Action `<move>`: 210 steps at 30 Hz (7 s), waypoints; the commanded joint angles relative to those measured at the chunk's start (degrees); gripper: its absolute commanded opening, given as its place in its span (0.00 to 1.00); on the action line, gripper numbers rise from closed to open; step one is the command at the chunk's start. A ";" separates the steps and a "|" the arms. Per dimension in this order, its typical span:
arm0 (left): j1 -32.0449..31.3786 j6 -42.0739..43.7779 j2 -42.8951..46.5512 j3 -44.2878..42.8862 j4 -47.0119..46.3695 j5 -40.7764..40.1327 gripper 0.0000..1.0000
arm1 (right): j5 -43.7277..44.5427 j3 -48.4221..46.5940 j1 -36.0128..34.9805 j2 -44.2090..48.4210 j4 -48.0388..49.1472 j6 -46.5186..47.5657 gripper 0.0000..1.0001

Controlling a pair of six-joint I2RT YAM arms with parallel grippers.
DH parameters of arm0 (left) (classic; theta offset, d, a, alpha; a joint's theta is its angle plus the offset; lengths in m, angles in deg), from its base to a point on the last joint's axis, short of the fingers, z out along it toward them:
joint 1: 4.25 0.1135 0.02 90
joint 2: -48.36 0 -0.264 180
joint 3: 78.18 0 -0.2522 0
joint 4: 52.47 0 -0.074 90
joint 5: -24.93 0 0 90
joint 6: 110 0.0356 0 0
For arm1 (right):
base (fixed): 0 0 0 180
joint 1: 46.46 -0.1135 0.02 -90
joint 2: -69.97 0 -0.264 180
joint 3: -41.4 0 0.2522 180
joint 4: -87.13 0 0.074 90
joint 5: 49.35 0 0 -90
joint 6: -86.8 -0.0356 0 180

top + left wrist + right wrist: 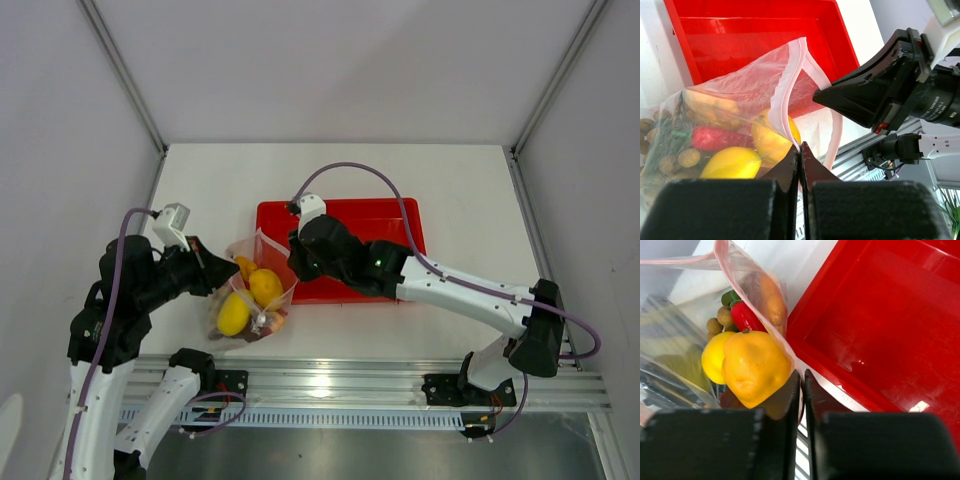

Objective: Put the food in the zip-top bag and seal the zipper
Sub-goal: Adjust the zipper food storage bag at the center of the board, then zip the zipper food storage bag at the center of the board.

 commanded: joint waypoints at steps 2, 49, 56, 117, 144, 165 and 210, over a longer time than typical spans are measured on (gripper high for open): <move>-0.16 -0.14 0.66 -2.86 -2.13 1.36 0.01 | -1.06 -0.05 -0.38 -0.58 -0.11 0.22 0.00; -0.16 -20.45 12.79 8.13 -5.47 -4.70 0.01 | -14.17 -17.63 -2.92 0.82 -15.02 15.78 0.60; -0.16 -20.36 13.05 6.54 -4.51 -5.67 0.01 | -10.74 -17.37 -10.82 0.47 -21.11 17.45 0.58; -0.34 5.04 6.38 7.42 -43.08 42.23 0.99 | -27.42 -28.18 -3.90 3.55 -33.76 28.44 0.00; -30.56 27.09 -7.60 5.84 -33.78 25.55 1.00 | -45.18 -26.77 -0.65 2.84 -39.57 26.24 0.00; -37.34 29.39 -7.78 5.84 -21.12 19.83 0.67 | -38.07 -26.59 0.50 3.90 -44.05 27.03 0.00; -40.33 3.90 3.38 9.27 -27.71 0.39 0.01 | -37.79 14.27 4.89 28.51 10.95 18.33 0.63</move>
